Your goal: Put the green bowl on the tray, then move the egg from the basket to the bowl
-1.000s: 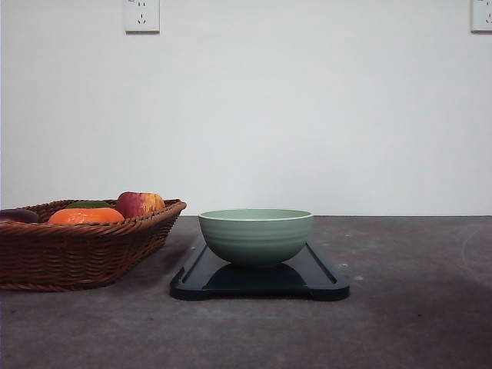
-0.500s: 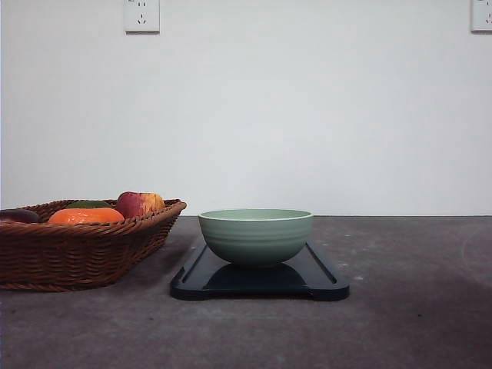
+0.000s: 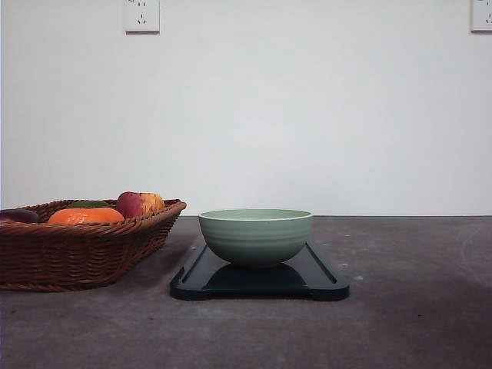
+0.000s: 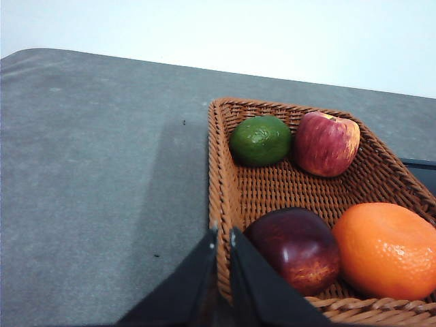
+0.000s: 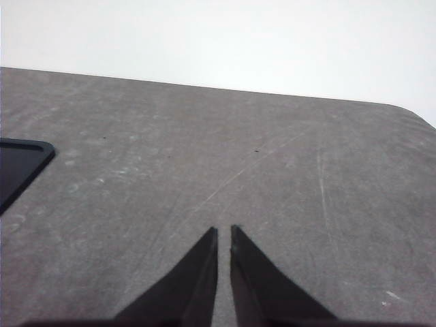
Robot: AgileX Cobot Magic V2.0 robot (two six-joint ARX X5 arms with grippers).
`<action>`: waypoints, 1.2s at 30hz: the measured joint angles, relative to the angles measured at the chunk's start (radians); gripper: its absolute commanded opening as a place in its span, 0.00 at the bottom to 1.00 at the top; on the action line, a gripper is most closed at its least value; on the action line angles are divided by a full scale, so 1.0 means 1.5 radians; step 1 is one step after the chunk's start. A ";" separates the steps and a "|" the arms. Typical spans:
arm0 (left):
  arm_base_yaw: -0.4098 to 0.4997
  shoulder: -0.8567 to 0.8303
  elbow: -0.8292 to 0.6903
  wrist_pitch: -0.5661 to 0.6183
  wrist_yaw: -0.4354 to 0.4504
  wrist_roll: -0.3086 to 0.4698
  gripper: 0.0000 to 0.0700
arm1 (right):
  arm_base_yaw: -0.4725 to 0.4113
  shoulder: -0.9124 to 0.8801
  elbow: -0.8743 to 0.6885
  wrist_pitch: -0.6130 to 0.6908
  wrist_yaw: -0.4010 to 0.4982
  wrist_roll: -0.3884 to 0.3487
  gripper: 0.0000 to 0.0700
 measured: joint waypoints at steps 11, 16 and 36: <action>0.000 0.000 0.000 0.000 0.000 0.000 0.03 | 0.000 0.000 0.000 0.000 0.000 0.000 0.04; 0.000 0.000 0.000 0.000 0.000 0.000 0.03 | 0.000 0.000 0.000 0.000 0.000 0.000 0.04; 0.000 0.000 0.000 0.000 0.000 0.000 0.03 | 0.000 0.000 0.000 0.000 0.000 0.000 0.04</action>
